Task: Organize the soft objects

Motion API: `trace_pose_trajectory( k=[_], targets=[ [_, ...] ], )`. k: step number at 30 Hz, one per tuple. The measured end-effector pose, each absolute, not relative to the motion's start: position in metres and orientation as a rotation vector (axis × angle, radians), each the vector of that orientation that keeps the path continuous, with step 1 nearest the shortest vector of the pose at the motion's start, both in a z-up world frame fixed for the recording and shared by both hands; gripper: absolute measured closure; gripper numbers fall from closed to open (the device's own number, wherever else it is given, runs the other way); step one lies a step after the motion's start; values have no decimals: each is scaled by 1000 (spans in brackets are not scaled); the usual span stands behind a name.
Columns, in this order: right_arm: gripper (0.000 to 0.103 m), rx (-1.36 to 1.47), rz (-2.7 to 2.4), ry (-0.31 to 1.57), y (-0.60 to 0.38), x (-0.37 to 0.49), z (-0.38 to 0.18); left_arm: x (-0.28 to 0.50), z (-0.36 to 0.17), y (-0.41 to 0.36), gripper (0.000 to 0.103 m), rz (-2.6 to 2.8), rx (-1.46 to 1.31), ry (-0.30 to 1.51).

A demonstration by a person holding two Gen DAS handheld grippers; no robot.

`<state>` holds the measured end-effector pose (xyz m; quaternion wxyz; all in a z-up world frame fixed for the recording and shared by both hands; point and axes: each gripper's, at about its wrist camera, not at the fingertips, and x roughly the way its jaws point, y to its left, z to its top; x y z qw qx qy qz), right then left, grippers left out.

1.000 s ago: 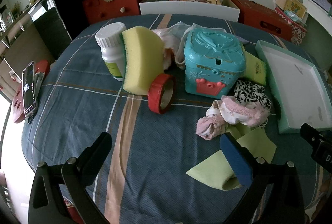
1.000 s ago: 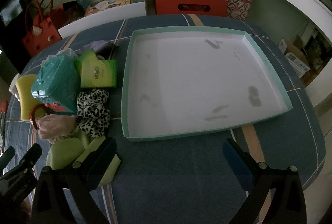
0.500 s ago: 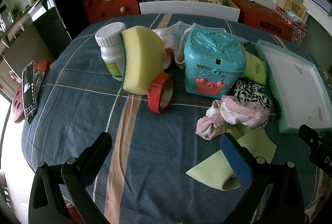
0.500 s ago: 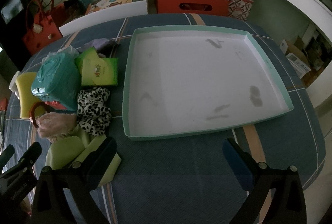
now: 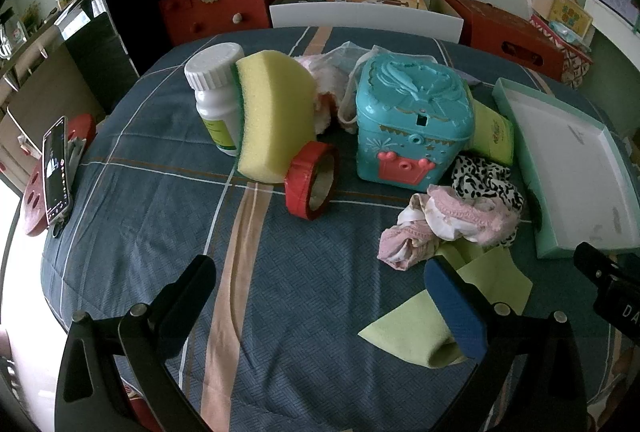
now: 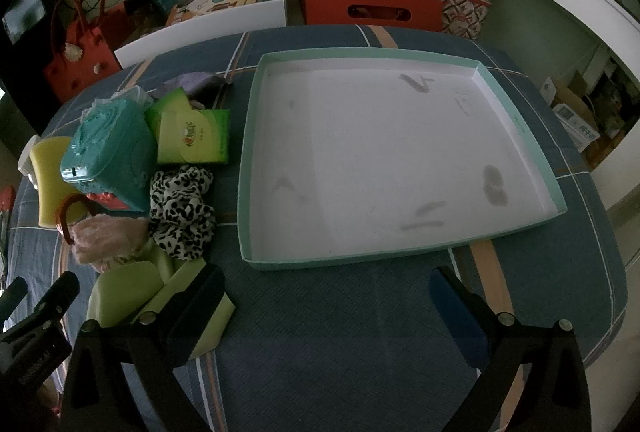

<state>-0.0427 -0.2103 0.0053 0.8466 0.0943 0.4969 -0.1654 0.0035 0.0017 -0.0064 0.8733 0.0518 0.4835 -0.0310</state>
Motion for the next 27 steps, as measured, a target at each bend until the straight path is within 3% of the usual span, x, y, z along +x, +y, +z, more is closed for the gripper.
trace_pose_trajectory(
  k=[20, 22, 24, 27],
  targets=[
    [0, 240, -352, 975, -210, -47, 22, -1, -21, -29, 0, -288, 95, 1104],
    [0, 240, -350, 974, -210, -46, 23, -3, -27, -38, 4, -334, 105, 1134],
    [0, 240, -349, 974, -210, -47, 23, -4, -34, -48, 21, -366, 125, 1164],
    [0, 239, -350, 974, -209, -47, 23, -5, -47, -63, 31, -423, 149, 1225]
  ],
)
